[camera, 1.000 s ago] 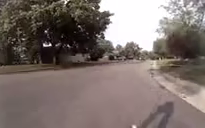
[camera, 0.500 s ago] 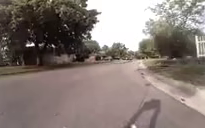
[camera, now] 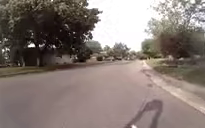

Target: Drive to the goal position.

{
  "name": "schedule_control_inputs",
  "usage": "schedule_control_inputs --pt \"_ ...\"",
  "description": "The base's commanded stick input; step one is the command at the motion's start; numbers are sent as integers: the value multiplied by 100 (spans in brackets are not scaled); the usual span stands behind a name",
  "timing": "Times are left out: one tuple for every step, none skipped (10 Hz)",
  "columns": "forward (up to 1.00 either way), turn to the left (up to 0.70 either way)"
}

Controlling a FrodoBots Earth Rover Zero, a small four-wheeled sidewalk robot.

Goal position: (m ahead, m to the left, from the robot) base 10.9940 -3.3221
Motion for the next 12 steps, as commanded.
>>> schedule_control_inputs --pt "100 0" --pt "100 0" --pt "100 0" --pt "100 0" --pt "100 0" --pt "100 0" --pt "100 0" --pt "100 -1" --pt "100 -6" --pt "100 -16" --pt "100 -27" --pt "100 -37"
